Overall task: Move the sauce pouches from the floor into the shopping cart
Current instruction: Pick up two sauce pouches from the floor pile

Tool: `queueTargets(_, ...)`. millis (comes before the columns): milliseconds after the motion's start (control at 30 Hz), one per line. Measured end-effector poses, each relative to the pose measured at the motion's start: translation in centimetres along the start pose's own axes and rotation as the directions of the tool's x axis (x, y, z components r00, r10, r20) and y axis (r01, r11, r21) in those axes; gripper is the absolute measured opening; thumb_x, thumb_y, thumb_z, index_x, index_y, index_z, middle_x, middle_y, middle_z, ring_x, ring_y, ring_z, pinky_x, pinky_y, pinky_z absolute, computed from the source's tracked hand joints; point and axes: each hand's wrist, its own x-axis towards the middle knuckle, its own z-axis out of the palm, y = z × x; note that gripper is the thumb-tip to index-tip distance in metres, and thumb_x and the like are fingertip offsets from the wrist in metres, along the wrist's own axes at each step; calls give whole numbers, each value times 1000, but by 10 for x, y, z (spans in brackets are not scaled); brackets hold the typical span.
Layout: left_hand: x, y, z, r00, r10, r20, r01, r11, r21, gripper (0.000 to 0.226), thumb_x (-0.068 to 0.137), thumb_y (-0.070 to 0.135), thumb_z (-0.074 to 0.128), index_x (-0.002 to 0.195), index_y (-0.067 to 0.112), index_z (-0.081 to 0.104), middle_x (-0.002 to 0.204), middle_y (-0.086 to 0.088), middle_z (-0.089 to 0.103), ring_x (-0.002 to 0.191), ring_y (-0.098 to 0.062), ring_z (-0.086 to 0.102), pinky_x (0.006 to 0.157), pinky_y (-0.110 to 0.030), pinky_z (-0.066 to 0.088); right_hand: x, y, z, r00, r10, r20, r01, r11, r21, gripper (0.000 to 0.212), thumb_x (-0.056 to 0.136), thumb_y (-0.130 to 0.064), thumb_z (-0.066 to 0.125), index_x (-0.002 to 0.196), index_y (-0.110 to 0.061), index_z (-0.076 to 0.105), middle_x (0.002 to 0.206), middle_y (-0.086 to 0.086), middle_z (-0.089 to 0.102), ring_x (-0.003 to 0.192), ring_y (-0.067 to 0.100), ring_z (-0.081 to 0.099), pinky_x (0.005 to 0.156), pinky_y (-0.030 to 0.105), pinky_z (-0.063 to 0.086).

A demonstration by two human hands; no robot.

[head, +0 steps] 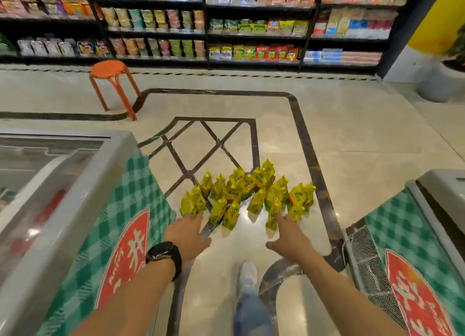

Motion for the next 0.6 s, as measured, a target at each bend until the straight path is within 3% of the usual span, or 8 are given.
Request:
queueTargets(167, 143, -1, 22, 989, -73, 130, 72, 997, 15, 68, 92, 64, 47, 145, 23, 34, 147, -9, 42, 124, -30, 55, 91, -39, 50, 158, 14, 20, 990, -20, 137, 9, 997, 79, 84, 76, -33, 71, 147, -23, 29, 138, 8, 40, 125, 27, 45, 87, 39, 49)
queueTargets(300, 253, -9, 70, 982, -93, 164, 95, 995, -8, 66, 92, 65, 43, 143, 23, 38, 136, -6, 52, 119, -28, 59, 86, -37, 49, 273, 38, 61, 972, -8, 235, -10, 997, 77, 84, 75, -29, 72, 147, -22, 29, 141, 7, 38, 129, 27, 42, 92, 39, 48)
queueTargets(500, 411, -33, 218, 960, -135, 247, 174, 974, -144, 73, 89, 63, 52, 146, 22, 31, 136, -6, 47, 123, -29, 52, 92, -41, 51, 441, 81, 163, 964, -2, 266, -3, 1000, 19, 89, 75, -20, 74, 149, -23, 25, 155, -1, 29, 138, 21, 37, 100, 34, 42)
queueTargets(600, 482, -46, 307, 961, -179, 210, 231, 937, -261, 79, 88, 57, 59, 149, 19, 28, 143, -10, 42, 130, -32, 45, 97, -46, 49, 519, 103, 229, 969, -25, 246, 28, 1000, -9, 91, 75, -14, 76, 150, -25, 25, 155, -1, 32, 139, 22, 36, 103, 32, 38)
